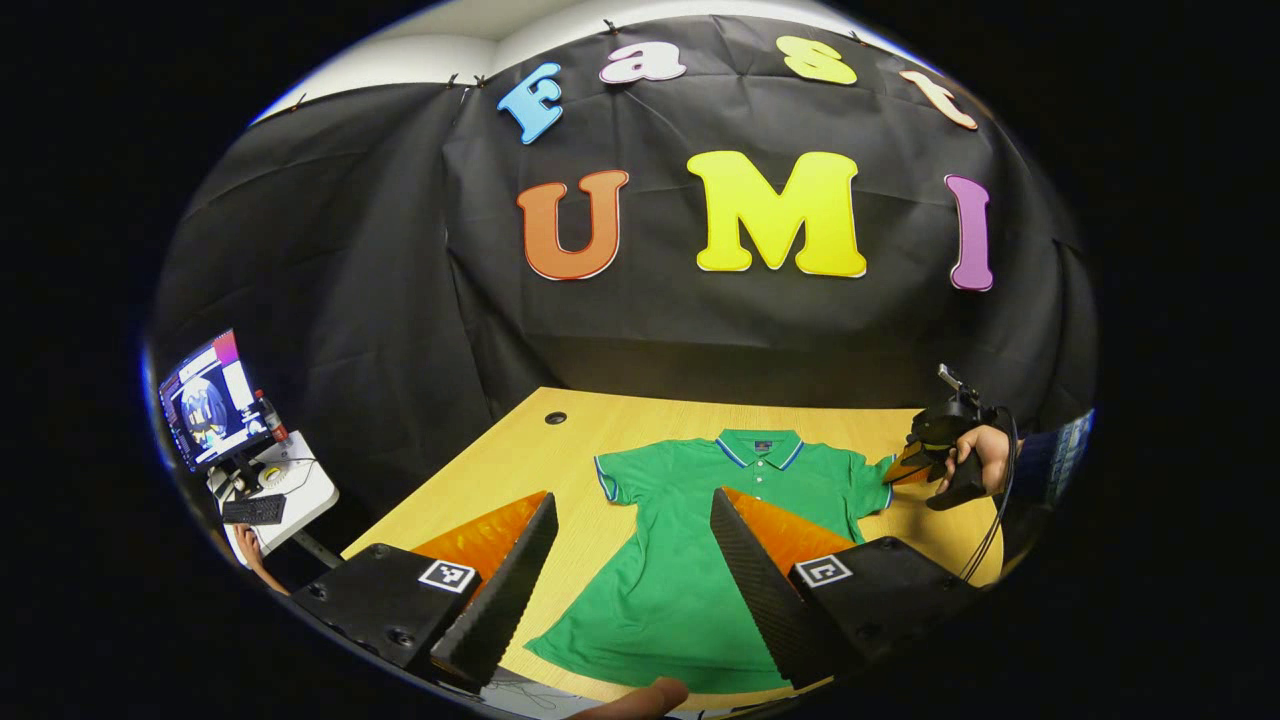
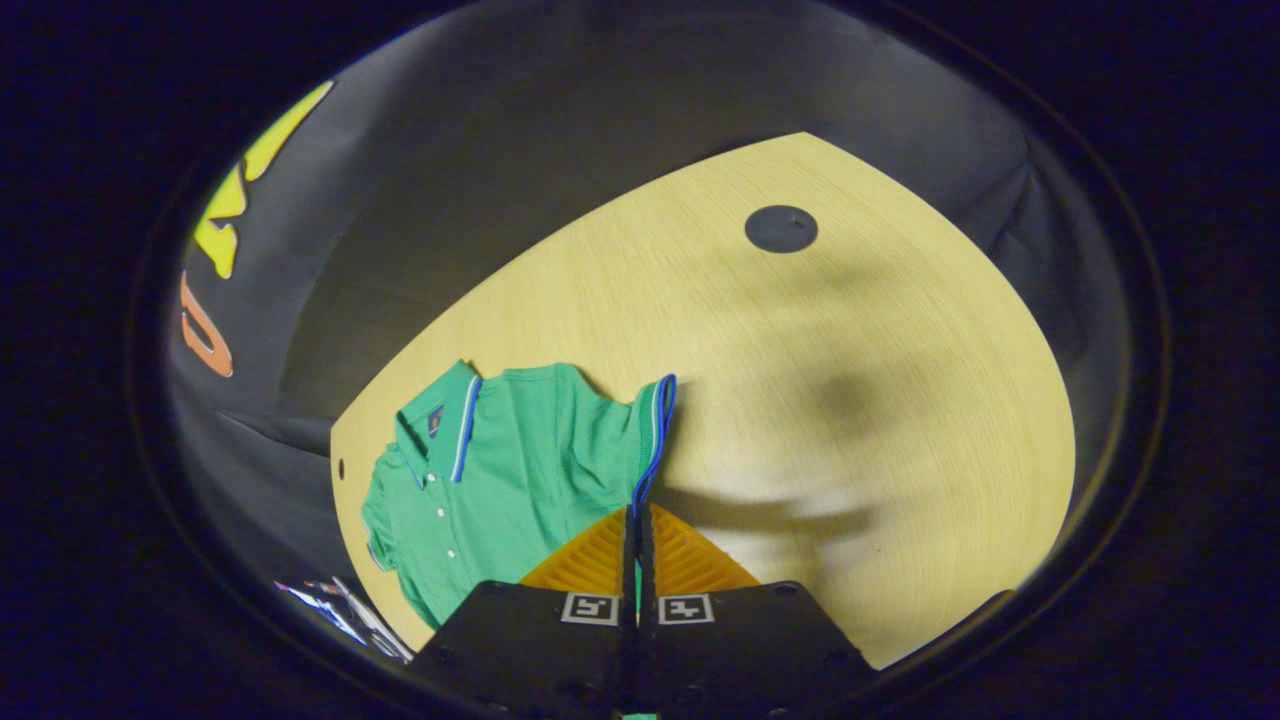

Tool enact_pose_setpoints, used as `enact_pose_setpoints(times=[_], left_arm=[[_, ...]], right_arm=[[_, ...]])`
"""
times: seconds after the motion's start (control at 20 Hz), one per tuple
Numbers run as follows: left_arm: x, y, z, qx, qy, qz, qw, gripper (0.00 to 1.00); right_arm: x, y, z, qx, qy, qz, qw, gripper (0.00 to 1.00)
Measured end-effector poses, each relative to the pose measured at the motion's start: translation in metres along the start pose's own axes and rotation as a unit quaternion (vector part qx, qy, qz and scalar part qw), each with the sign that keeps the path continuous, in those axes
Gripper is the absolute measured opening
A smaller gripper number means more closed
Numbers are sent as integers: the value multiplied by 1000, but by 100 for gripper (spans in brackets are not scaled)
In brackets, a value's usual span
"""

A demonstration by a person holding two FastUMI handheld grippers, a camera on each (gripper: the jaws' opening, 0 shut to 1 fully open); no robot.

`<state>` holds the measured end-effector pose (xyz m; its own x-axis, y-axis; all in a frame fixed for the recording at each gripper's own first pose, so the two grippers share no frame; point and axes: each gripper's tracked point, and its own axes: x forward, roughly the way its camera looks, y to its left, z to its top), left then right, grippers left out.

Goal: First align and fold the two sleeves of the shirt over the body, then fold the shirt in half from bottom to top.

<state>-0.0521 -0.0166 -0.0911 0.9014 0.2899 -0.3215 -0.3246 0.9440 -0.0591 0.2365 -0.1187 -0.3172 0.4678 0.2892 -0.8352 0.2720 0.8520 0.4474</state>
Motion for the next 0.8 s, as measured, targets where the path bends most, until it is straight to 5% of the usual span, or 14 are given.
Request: enact_pose_setpoints(times=[0.7, 0.75, 0.8], left_arm=[[54, 84, -43, -48, 28, -20, 998, 100], [60, 90, -47, -52, 35, -21, 998, 100], [68, 95, -54, -52, 44, -24, 997, 100]], right_arm=[[0, 146, -46, -141, -20, -30, 989, 0], [-2, 150, -50, -143, -19, -29, 989, 3], [-2, 157, -51, -143, -25, -24, 989, 29]])
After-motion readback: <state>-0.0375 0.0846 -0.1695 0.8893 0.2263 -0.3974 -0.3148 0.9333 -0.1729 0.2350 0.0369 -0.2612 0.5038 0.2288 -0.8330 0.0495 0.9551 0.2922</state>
